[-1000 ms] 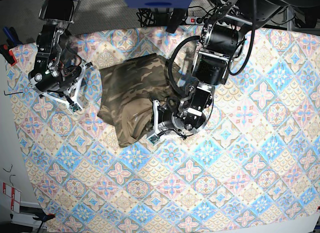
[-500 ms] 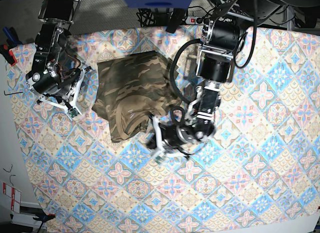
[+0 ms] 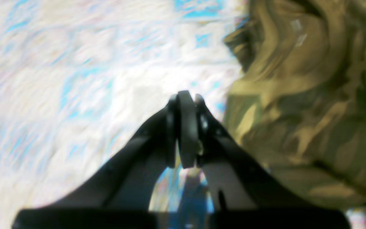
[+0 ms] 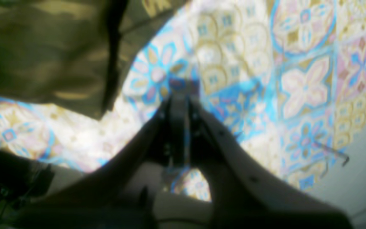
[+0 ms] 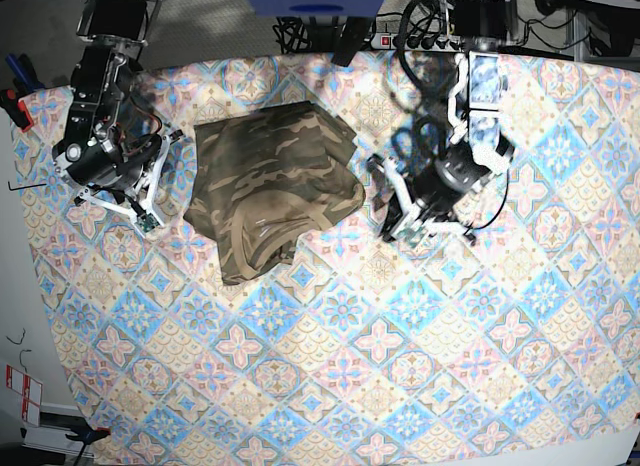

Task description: Fold the T-shirt properly

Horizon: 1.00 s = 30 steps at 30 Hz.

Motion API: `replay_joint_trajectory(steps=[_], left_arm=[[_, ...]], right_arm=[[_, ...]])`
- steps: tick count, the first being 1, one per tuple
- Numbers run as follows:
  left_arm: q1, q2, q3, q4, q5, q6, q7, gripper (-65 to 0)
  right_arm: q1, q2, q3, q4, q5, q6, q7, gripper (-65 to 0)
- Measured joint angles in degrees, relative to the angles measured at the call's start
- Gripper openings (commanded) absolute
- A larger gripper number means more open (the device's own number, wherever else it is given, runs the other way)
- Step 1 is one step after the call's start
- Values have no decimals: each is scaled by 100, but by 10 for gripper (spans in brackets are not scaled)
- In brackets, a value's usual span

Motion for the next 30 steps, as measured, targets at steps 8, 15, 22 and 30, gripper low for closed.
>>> replay_joint_trajectory(steps=[8, 15, 22, 30], left_arm=[[1021, 157, -761, 940, 2, -15, -894, -650], [1856, 404, -1681, 918, 85, -35, -1996, -650], [2208, 769, -2170, 754, 96, -59, -2999, -650], [2610, 754, -2184, 756, 11, -57, -3093, -650]], right_arm=[[-680, -9, -17, 356, -4, -1156, 114, -632], [-1296, -466, 560, 374, -7, -1185, 975, -632], [-1941, -551, 614, 385, 39, -1703, 1952, -632], [-2756, -555, 535, 391, -13, -1790, 2754, -632]])
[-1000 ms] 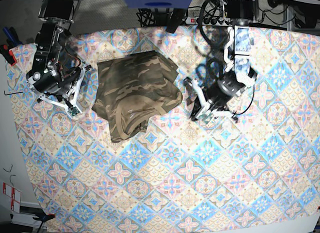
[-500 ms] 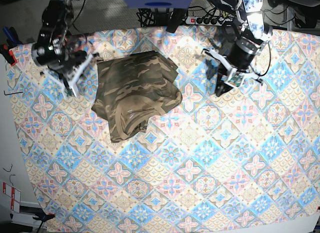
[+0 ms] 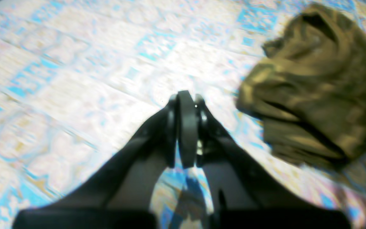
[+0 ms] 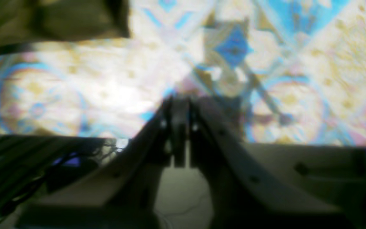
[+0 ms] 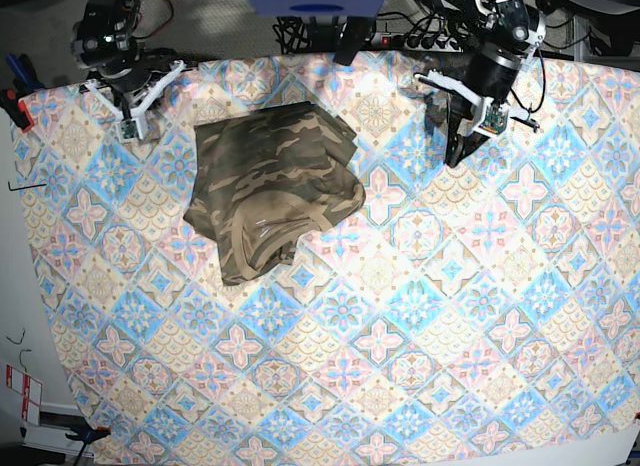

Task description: Fold the T-shirt properly

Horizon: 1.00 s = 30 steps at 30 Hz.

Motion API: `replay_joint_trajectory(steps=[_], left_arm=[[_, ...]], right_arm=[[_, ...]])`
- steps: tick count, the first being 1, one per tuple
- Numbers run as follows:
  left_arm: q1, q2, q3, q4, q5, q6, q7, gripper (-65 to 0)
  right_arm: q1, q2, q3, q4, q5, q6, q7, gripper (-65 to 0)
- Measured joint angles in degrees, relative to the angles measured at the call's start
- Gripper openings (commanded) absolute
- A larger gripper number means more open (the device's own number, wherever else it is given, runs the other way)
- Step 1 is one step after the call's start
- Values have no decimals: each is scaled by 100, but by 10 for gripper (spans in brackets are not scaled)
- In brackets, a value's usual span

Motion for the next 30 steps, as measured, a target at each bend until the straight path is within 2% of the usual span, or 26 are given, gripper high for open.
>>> replay_joint_trajectory(steps=[5, 7, 10, 15, 22, 30], left_arm=[[181, 2, -2, -57, -166, 46, -61, -650], [256, 48, -68, -258, -201, 44, -413, -650], [317, 129, -387, -811, -149, 28, -1241, -650], [308, 267, -883, -1541, 81, 44, -1976, -650], [671, 267, -935, -1991, 76, 63, -2616, -650], [933, 269, -925, -2441, 87, 48, -3029, -650]], right_arm=[[-476, 7, -2, 15, -20, -11, 374, -632], [-632, 4, -2, 15, -28, -9, 496, -632], [-844, 9, -15, 17, 0, -7, 793, -632], [-1325, 4, -15, 13, -2, -7, 1237, -632], [-1458, 4, -22, 9, 0, -7, 1453, -632], [-1803, 9, -24, -20, 0, -9, 1729, -632]])
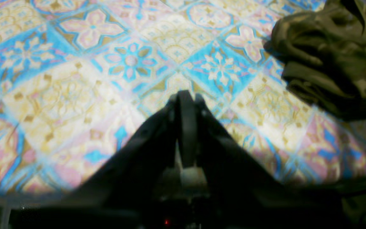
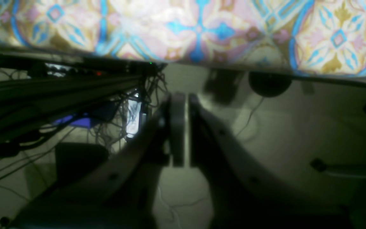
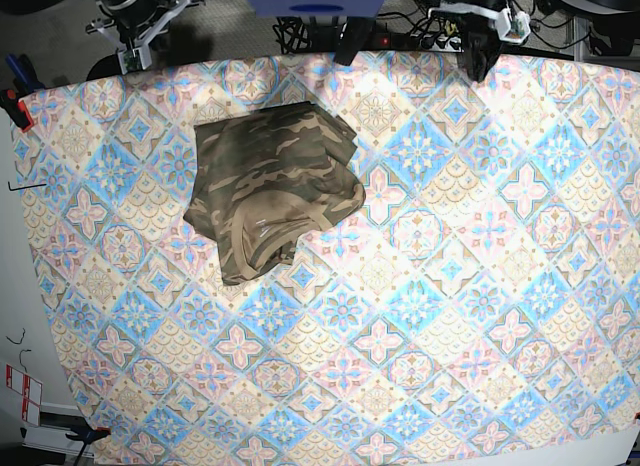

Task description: Fold the T-shirt properly

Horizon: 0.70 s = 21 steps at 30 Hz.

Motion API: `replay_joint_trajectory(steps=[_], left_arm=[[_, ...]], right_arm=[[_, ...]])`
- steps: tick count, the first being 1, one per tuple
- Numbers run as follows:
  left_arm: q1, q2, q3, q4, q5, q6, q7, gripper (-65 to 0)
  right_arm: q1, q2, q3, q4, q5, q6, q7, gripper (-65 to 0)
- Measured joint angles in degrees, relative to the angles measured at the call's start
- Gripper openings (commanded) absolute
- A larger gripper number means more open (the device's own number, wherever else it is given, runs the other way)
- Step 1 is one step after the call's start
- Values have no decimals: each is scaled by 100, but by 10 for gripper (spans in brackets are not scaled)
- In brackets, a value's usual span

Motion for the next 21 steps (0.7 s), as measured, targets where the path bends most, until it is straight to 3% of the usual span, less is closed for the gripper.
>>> replay_joint_trajectory(steps=[2, 6, 10, 15, 21], left_arm=[[166, -2, 0, -9, 44, 13, -17, -650], [310, 0, -2, -7, 750, 2, 7, -650], [592, 0, -4, -9, 1246, -2, 9, -650], [680, 0, -26, -9, 1508, -2, 824, -650], [479, -2, -7, -15, 1860, -2, 1784, -650]], right_arm=[[-79, -7, 0, -20, 2, 0, 0, -632], [-120, -7, 0, -177, 4, 0, -2, -632], [-260, -4, -13, -439, -13, -20, 374, -632], [-278, -120, -365, -1147, -673, -306, 942, -632], [-184, -422, -422, -2208, -1193, -282, 1429, -632]])
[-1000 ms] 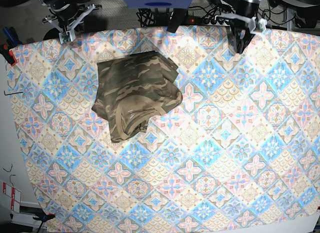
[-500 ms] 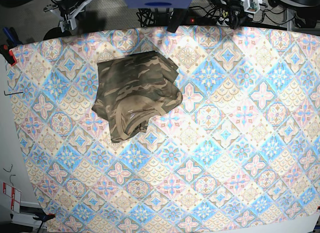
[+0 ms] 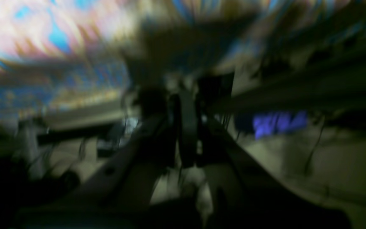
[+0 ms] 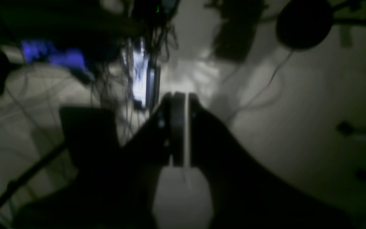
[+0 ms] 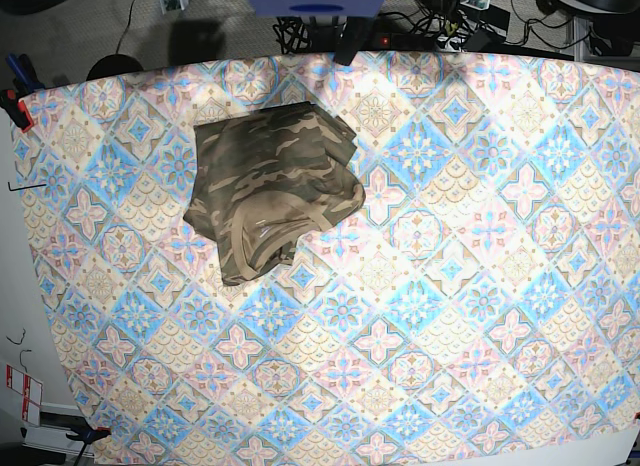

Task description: Fold the T-shirt properly

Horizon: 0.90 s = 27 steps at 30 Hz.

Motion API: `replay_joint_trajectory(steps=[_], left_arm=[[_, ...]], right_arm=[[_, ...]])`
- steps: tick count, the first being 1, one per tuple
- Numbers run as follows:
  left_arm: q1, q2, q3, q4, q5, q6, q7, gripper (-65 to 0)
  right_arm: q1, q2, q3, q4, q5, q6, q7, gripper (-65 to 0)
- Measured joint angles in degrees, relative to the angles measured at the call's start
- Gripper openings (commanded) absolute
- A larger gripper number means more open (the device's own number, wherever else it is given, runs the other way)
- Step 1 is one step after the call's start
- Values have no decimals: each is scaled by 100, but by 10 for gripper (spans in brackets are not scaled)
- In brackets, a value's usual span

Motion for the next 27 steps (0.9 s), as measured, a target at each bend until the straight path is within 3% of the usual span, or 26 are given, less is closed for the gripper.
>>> replay_joint_trajectory(steps=[4, 7, 11, 22, 27], left_arm=[[-306, 13, 9, -83, 13, -2, 570, -650], [-442, 0, 7, -223, 15, 0, 590, -650], [-737, 0, -7, -678, 605, -2, 933, -650], [-1517, 0, -35, -2063, 1047, 13, 975, -650], [-1928, -116, -35, -2723, 1082, 4, 1360, -650]], right_arm=[[540, 15, -9, -590, 13, -48, 79, -632], [785, -2, -13, -885, 20, -28, 142, -632], [852, 2, -11, -1191, -17, -59, 50, -632], [1637, 15, -9, -2583, -4, -55, 74, -632], [2129, 20, -7, -3397, 11, -61, 560, -632]])
